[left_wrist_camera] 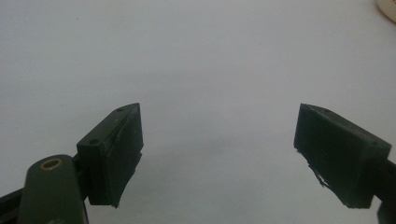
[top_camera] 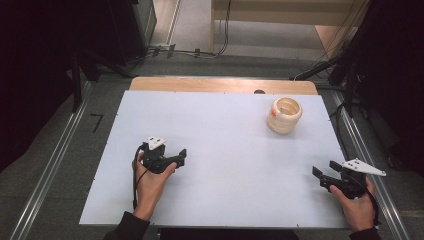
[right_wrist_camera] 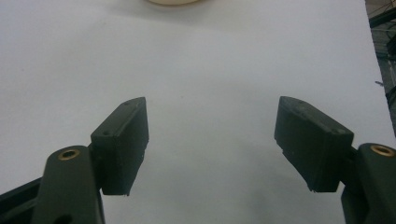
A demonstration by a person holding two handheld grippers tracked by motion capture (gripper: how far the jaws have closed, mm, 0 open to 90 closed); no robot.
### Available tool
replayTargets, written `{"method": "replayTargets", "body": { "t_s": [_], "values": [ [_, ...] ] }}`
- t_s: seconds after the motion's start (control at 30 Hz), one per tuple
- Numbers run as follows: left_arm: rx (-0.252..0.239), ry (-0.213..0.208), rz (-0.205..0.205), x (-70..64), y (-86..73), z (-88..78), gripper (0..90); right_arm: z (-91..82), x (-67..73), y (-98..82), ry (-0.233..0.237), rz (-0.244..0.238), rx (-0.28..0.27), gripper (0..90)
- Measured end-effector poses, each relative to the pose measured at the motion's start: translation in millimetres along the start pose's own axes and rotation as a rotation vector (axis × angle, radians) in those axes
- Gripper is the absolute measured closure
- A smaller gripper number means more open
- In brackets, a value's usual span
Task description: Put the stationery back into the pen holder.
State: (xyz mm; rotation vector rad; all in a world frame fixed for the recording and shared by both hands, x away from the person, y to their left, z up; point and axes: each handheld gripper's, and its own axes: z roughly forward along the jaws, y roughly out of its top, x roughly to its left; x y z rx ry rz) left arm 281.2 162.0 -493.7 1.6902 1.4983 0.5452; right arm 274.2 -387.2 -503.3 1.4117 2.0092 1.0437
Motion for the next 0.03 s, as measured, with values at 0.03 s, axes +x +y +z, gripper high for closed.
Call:
{"method": "replayTargets", "body": {
  "t_s": [0.03],
  "values": [
    [-0.001,0.004,-0.006,2.0,-0.5,-1.0,16.4,0.1,0.0,0.1,0.000,0.001,0.000,24.4]
  ]
}}
